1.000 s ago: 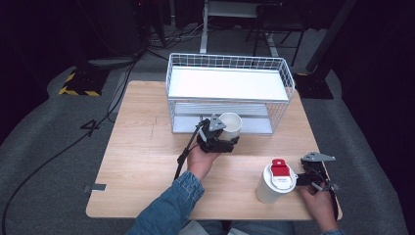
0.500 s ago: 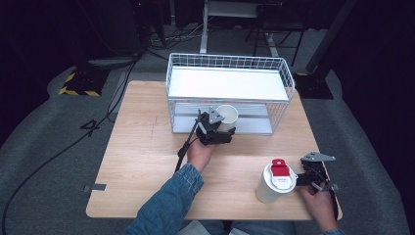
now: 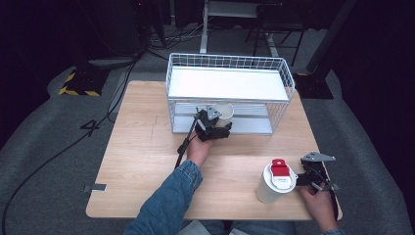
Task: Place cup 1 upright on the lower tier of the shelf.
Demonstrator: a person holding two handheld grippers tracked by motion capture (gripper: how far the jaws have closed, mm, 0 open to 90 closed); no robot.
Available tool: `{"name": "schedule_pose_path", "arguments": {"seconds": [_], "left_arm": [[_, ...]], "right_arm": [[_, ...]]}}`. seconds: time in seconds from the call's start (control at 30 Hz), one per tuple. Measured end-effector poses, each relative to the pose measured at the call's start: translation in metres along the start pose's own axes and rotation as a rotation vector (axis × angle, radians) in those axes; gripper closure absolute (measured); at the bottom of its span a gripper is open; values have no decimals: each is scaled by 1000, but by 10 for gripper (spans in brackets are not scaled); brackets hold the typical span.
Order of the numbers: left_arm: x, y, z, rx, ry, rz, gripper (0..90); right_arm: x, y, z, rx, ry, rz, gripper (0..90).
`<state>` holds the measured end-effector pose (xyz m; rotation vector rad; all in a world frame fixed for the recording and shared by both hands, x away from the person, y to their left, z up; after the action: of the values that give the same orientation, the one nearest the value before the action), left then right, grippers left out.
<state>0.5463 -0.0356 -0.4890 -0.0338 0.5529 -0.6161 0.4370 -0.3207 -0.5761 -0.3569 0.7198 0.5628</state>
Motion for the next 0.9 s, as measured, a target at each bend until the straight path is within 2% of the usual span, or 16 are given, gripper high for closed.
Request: {"name": "schedule_pose_path", "arguments": {"seconds": [0.37,0.5,0.8,0.83,0.9], "left_arm": [[15,7,0,20,12,10,227],[22,11,-1,8,9,15,227],[35,25,-3,2,11,32,226],[37,28,-3,11,11,40,226],[40,29,-3,-6,2,34,226]], "right_arm": [[0,0,0,0,0,0,1],[0,0,0,0,0,0,1],[0,0,0,0,0,0,1],[0,0,0,0,0,0,1],[0,0,0,0,0,0,1]]}}
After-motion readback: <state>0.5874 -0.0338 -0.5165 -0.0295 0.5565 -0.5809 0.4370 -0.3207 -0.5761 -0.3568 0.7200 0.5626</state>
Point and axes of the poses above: each handheld gripper's, and its own axes: x roughly forward along the jaws, z roughly out of its top, y roughly to its left, the point moved 10 cm from there along x, roughly forward along the jaws, and after that the axes turned 9 degrees about -x, right-handed, at the moved point
